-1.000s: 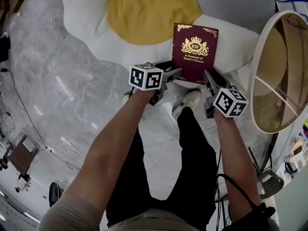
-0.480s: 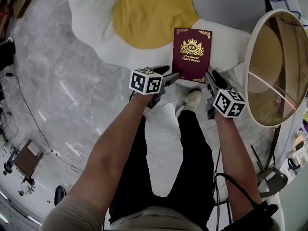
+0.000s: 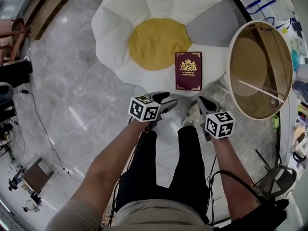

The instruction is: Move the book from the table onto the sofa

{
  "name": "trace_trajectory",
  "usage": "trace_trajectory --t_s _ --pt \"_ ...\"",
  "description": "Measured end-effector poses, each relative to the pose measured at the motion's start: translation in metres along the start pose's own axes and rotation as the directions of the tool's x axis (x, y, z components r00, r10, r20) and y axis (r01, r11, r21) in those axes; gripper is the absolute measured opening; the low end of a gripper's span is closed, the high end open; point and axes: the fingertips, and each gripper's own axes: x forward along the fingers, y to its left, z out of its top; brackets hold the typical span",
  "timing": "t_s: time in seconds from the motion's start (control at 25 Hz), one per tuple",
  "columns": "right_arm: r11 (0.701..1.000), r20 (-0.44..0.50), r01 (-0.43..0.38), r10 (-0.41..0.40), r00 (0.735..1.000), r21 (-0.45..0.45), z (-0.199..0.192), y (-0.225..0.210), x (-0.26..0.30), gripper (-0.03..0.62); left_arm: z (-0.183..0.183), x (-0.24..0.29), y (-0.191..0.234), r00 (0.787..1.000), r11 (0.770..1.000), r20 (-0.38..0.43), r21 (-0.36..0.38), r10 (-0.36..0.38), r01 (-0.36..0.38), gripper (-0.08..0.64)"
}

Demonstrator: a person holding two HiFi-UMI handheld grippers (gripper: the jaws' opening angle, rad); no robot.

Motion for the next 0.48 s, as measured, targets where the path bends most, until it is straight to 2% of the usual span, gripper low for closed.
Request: trace_trajectory --t_s 0.08,0.2,0.28,0.48 --pt "0.998 -0.020 0.007 -0.009 1.000 -0.057 0.002 0.024 -0.023 0.014 0.003 -0.023 -0.031 1.000 0.998 -0.018 0.057 -0.013 0.014 0.231" --pt "0.993 -0.020 0.001 -0.004 1.000 -0.120 0.008 0.060 -0.059 0.014 0.004 -0.055 -0.078 0.998 0.989 -0.052 0.146 -0.028 0.035 0.130" --pt "0.991 -0.010 -0.001 -0.001 1.000 -0.131 0.015 0.078 -0.080 0.014 0.010 -0.076 -0.106 0.998 0.982 -0.051 0.186 -0.037 0.045 0.072" --pt "0.991 0.016 -0.010 0.013 1.000 -0.137 0.022 0.125 -0.136 0.012 0.018 -0.125 -0.173 0.996 0.964 -0.050 0.253 -0.068 0.079 0.009"
